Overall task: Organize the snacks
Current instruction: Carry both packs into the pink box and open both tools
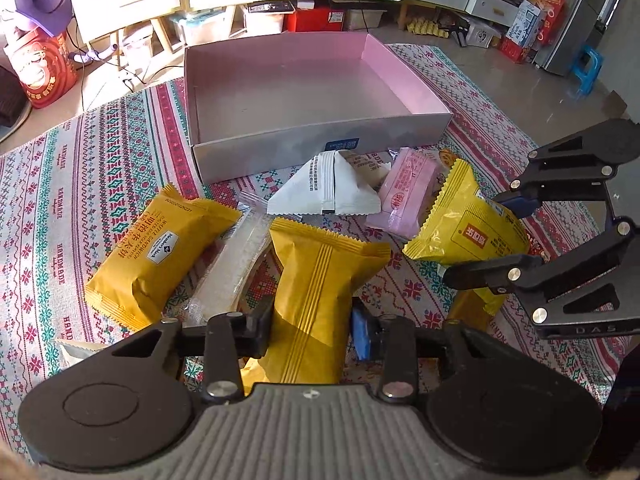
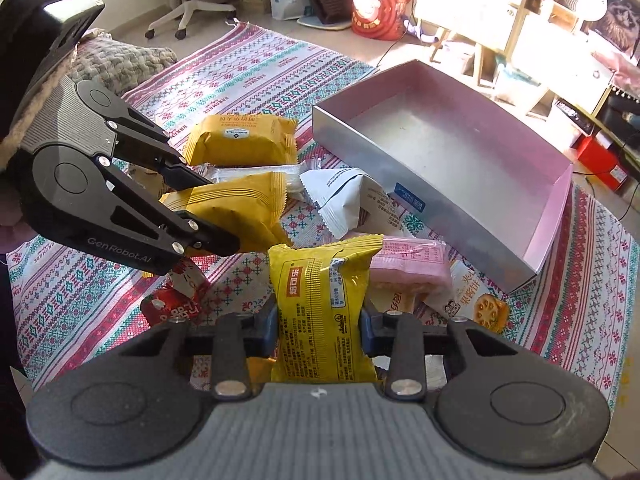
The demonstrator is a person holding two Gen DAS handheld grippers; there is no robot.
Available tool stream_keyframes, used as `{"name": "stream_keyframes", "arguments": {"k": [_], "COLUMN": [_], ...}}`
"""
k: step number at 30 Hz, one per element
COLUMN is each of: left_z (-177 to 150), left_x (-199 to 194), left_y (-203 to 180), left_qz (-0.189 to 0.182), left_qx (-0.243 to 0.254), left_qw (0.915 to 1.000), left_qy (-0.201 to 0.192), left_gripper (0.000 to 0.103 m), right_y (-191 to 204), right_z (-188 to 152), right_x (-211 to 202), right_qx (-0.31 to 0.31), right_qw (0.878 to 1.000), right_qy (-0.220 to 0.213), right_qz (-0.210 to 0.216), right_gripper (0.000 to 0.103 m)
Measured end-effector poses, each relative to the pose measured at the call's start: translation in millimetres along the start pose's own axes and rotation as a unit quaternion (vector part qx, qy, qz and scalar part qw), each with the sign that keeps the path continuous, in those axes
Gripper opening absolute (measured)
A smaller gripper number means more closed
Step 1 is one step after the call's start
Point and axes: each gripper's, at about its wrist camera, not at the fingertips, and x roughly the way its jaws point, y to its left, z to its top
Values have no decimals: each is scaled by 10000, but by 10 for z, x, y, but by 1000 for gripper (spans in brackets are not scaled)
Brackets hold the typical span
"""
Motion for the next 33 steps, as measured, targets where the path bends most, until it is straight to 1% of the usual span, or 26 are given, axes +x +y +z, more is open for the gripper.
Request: {"name": "stream_keyframes", "arguments": {"k": [7,13,18,24,28,33], "left_z": [34,91,201,513,807,1069], "left_x": [-121,-236,-274,-199,-67,174], "left_y": [21,58,134,246,271,283], "left_qz": [-101,-176,-174,-117,46,207], "left_qx": [-98,-230,-437,-771,-818,-850], "left_qw": [9998,9989,9974,9937,9919,9901], "left_qy": [-145,-375,-552,-804,-974,-1099], "left_gripper": [45,45,45,44,44,44], "right_y": [-91,-210,-374,-610,-793,-1046], "right_z": [81,168,265,405,471,482], "right_x": [-101,-155,-157,-105,27,190], "right_qx": [346,717,1240,1749,1986,2299], "right_qw": [9990,9963,9901,9803,9749,9665], "right_qy": [-264,-460,-662,-901,-939,-984], "right_qz": [78,93,10,-192,-360,-573], "right_gripper": [35,35,35,35,35,35]}}
